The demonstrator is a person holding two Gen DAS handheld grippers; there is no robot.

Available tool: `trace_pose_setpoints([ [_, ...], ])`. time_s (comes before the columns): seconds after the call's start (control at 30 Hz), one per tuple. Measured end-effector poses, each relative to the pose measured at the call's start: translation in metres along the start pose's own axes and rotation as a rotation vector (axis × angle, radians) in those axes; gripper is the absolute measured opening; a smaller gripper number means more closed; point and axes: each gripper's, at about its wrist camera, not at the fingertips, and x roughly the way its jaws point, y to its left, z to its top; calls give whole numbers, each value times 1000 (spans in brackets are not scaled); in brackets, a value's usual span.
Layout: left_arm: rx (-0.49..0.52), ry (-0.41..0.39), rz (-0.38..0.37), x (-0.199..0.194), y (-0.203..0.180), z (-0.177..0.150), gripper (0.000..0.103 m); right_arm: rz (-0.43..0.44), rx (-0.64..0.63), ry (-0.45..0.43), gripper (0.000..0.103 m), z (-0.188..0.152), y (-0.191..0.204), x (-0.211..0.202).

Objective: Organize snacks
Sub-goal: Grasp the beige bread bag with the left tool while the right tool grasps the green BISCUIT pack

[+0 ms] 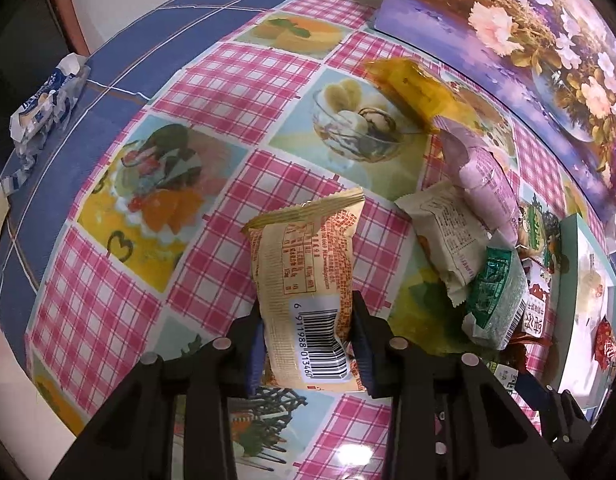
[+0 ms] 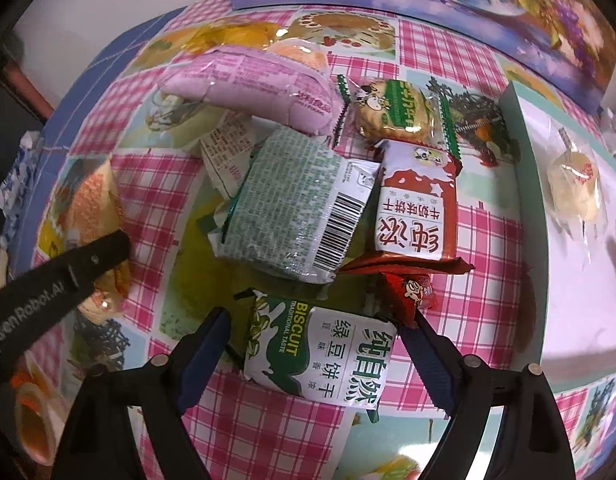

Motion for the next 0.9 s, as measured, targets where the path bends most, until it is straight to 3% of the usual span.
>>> trace_pose_setpoints([
  [0.13, -4, -3, 6, -3, -1, 0, 39, -24, -15, -3, 89, -2, 11, 2],
  [0.3, -8, -9, 12, -4, -3, 1, 39, -43, -19, -11, 80, -5, 15, 2],
  [0.33, -8, -11, 13, -5, -3, 0, 39, -47, -19, -14, 75, -4, 10, 2],
  [0.63, -6, -36, 29, -13, -8, 3, 39, -35, 7, -18, 68, -1, 1, -2],
  [0.9, 3, -83, 49, -28, -12, 5, 39, -13, 34, -47, 67, 8, -21, -14],
])
